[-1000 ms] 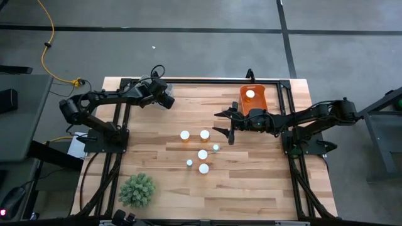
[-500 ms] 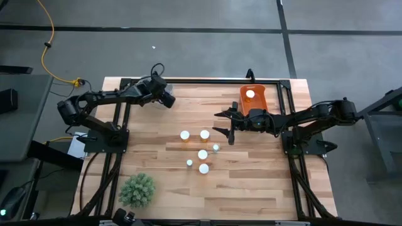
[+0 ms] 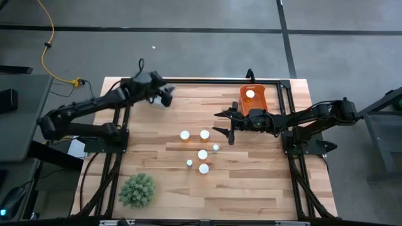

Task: Pick and place medicine bottles into bin by pill shape (circle, oval)
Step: Put the orange capsule bottle into the orange bin

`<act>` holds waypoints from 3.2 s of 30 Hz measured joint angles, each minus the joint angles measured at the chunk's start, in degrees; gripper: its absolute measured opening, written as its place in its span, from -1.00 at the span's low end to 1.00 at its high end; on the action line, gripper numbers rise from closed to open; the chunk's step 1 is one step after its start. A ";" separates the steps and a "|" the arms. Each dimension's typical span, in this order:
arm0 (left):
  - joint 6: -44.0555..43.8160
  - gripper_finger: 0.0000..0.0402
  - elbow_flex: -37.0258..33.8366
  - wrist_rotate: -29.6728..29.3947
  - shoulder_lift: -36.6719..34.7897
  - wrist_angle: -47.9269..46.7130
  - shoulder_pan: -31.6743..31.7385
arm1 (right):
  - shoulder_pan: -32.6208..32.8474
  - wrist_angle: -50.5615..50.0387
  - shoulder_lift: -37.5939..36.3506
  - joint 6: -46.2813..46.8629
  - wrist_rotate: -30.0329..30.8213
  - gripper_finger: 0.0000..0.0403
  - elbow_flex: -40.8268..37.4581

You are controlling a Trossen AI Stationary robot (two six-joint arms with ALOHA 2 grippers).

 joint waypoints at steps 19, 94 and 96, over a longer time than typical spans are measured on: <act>9.03 -0.02 -28.65 8.21 -9.42 46.78 -24.78 | -0.01 0.04 0.00 0.00 0.00 0.39 0.00; 7.70 -0.02 -17.98 -8.21 -3.81 17.64 -28.45 | 0.00 -32.15 25.57 15.01 -0.69 0.39 24.52; 7.16 -0.02 -17.98 -8.21 -3.81 17.70 -28.45 | 0.04 -32.48 25.56 14.36 -0.71 0.39 24.52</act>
